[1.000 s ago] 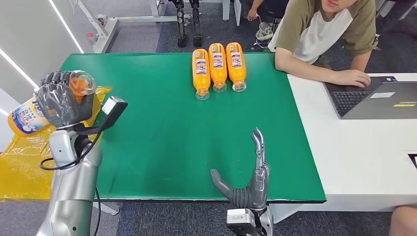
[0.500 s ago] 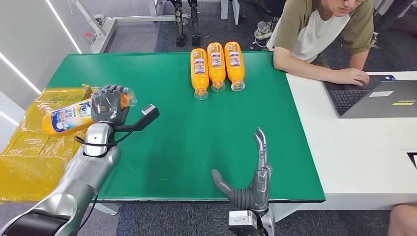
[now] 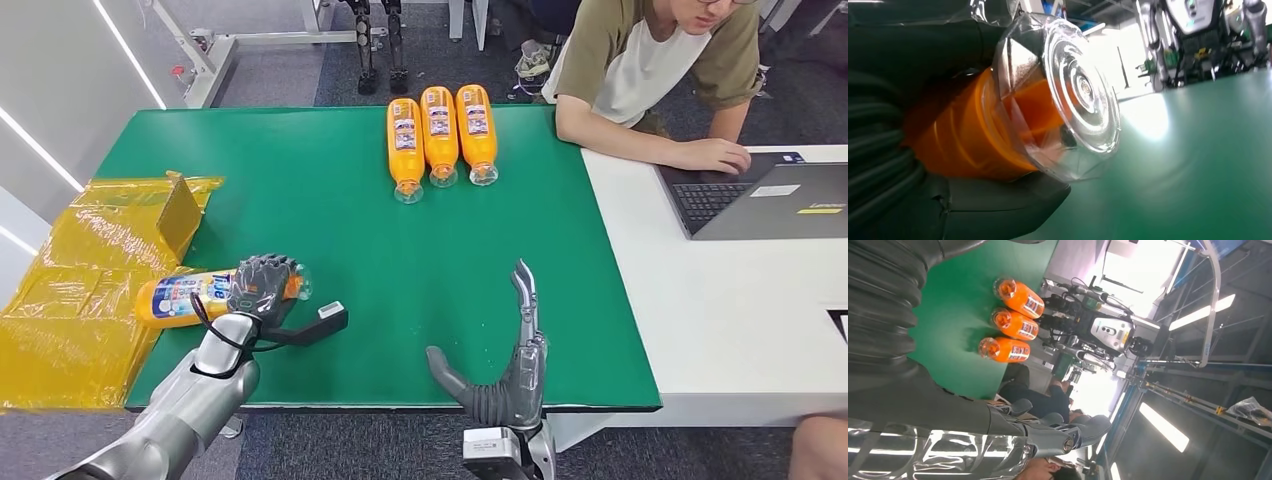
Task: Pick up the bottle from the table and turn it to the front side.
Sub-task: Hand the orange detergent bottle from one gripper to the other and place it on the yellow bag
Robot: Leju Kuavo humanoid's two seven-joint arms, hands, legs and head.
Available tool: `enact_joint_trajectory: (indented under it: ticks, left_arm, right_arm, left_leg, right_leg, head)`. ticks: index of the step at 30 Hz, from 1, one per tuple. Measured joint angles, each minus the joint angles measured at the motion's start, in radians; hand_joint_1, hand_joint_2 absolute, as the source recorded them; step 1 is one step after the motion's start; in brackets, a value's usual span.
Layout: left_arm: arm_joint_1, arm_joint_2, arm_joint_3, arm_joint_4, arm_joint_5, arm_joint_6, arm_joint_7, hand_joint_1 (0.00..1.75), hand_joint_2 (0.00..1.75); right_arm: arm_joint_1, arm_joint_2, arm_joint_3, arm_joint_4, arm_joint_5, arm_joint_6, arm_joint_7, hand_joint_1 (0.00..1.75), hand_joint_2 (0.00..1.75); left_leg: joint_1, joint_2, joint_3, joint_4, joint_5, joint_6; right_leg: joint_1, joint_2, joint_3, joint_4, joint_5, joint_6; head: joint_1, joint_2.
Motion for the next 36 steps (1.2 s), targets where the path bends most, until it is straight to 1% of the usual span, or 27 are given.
enact_joint_trajectory:
  ticks: [7, 18, 19, 20, 22, 23, 24, 29, 31, 33, 34, 36]
  left_arm:
    - [0.015, 0.009, 0.001, 0.01, 0.042, -0.073, 0.019, 1.75, 1.75]
    - [0.014, 0.01, 0.004, 0.01, 0.047, -0.087, 0.038, 1.73, 1.75]
    - [0.014, 0.01, 0.004, 0.01, 0.046, -0.087, 0.043, 1.66, 1.75]
    - [0.014, 0.01, 0.005, 0.01, 0.046, -0.088, 0.048, 1.34, 1.75]
    - [0.014, 0.011, 0.008, 0.01, 0.044, -0.091, 0.064, 0.48, 1.75]
    - [0.014, 0.012, 0.01, 0.01, 0.045, -0.093, 0.076, 0.12, 1.75]
    - [0.013, 0.013, 0.015, 0.01, 0.046, -0.097, 0.093, 0.0, 1.75]
    - [0.005, 0.026, 0.072, 0.01, 0.09, -0.128, 0.216, 0.0, 1.75]
    - [0.004, 0.032, 0.107, 0.01, 0.115, -0.127, 0.236, 0.0, 1.75]
    - [0.003, 0.037, 0.147, 0.01, 0.168, -0.123, 0.211, 0.0, 1.75]
    - [0.003, 0.037, 0.178, 0.01, 0.226, -0.13, 0.168, 0.0, 1.75]
    - [0.0, 0.034, 0.262, 0.009, 0.378, -0.173, 0.04, 0.0, 1.75]
  right_arm:
    - [-0.012, -0.008, 0.028, 0.004, -0.003, 0.002, 0.026, 0.0, 1.75]
    - [-0.028, -0.013, 0.049, 0.019, -0.007, 0.004, 0.034, 0.0, 1.75]
    - [-0.029, -0.014, 0.051, 0.021, -0.009, 0.004, 0.034, 0.0, 1.75]
    - [-0.031, -0.014, 0.052, 0.023, -0.011, 0.005, 0.035, 0.0, 1.75]
    - [-0.034, -0.014, 0.055, 0.027, -0.014, 0.006, 0.035, 0.0, 1.75]
    - [-0.035, -0.014, 0.057, 0.029, -0.017, 0.006, 0.036, 0.0, 1.75]
    - [-0.037, -0.014, 0.058, 0.031, -0.019, 0.007, 0.036, 0.0, 1.75]
    - [-0.045, -0.017, 0.071, 0.039, -0.026, 0.007, 0.036, 0.0, 1.75]
    - [-0.047, -0.019, 0.075, 0.041, -0.035, 0.007, 0.035, 0.0, 1.75]
    - [-0.048, -0.021, 0.078, 0.043, -0.043, 0.006, 0.034, 0.0, 1.75]
    - [-0.048, -0.021, 0.079, 0.044, -0.046, 0.005, 0.033, 0.0, 1.75]
    - [-0.049, -0.023, 0.081, 0.045, -0.056, 0.004, 0.033, 0.0, 1.75]
  left_leg:
    - [0.0, 0.001, 0.0, 0.0, 0.0, 0.0]
    - [0.0, 0.001, 0.002, 0.0, 0.0, -0.001]
    - [0.0, 0.001, 0.002, 0.0, -0.001, -0.001]
    - [0.0, 0.001, 0.002, 0.0, -0.001, -0.001]
    - [0.0, 0.002, 0.003, -0.001, -0.001, -0.002]
    - [0.0, 0.003, 0.003, -0.001, -0.001, -0.002]
    - [0.0, 0.004, 0.004, -0.001, -0.001, -0.002]
    - [0.0, 0.004, 0.005, -0.001, -0.001, -0.003]
    - [0.0, 0.004, 0.005, -0.001, 0.0, -0.003]
    - [0.0, 0.004, 0.005, -0.001, 0.0, -0.004]
    - [0.0, 0.004, 0.005, -0.001, 0.0, -0.004]
    - [0.0, 0.004, 0.006, -0.001, 0.0, -0.004]
  right_leg:
    - [0.0, 0.0, 0.0, 0.0, 0.0, 0.0]
    - [0.0, 0.001, 0.0, 0.002, 0.0, -0.001]
    - [0.0, 0.001, 0.0, 0.003, 0.0, -0.001]
    - [0.0, 0.001, 0.0, 0.003, 0.0, -0.001]
    - [0.0, 0.002, 0.0, 0.003, 0.0, -0.001]
    - [0.0, 0.003, 0.0, 0.003, 0.0, -0.002]
    - [0.0, 0.004, 0.0, 0.003, 0.0, -0.002]
    - [0.0, 0.004, 0.0, 0.004, -0.001, -0.002]
    - [0.0, 0.004, 0.0, 0.005, -0.001, -0.003]
    - [0.0, 0.004, 0.0, 0.005, -0.001, -0.003]
    - [0.0, 0.004, 0.001, 0.005, -0.001, -0.003]
    - [0.0, 0.004, 0.001, 0.005, -0.001, -0.003]
  head:
    - [0.0, 0.0]
    - [0.0, 0.0]
    - [0.0, 0.0]
    - [0.0, 0.0]
    - [0.0, 0.0]
    - [0.0, 0.0]
    - [0.0, 0.0]
    - [0.0, 0.0]
    - [0.0, 0.0]
    - [0.0, 0.0]
    - [0.0, 0.0]
    - [0.0, 0.0]
